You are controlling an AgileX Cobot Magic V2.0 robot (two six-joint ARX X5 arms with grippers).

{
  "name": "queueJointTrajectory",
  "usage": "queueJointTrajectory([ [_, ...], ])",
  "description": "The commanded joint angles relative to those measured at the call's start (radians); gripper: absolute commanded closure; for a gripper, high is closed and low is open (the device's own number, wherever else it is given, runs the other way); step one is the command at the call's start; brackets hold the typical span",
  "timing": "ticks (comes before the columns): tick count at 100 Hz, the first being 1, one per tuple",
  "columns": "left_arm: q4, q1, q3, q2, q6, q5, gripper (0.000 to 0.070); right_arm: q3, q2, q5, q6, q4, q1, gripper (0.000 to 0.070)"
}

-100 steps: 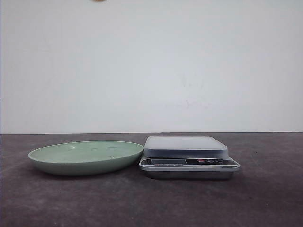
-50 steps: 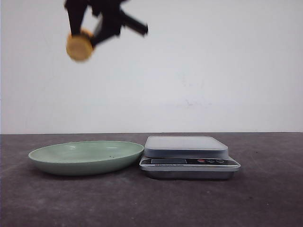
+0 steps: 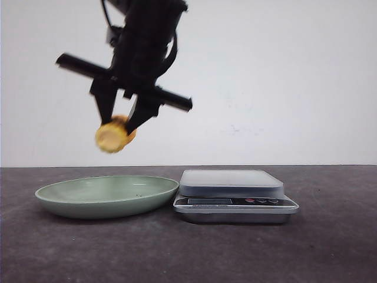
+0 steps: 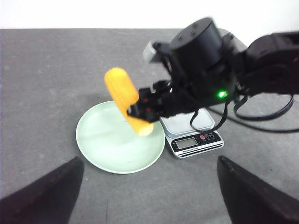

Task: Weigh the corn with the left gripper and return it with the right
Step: 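Lift the corn with the right gripper and carry it over the plate, then lower the corn onto the plate and open the right gripper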

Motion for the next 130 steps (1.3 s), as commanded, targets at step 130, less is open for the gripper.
queueJointTrajectory([
  [130, -0.011, -0.011, 0.012, 0.003, -0.005, -0.005, 0.0145, 0.026, 0.126, 0.011, 0.001, -0.01, -0.01, 0.0692],
])
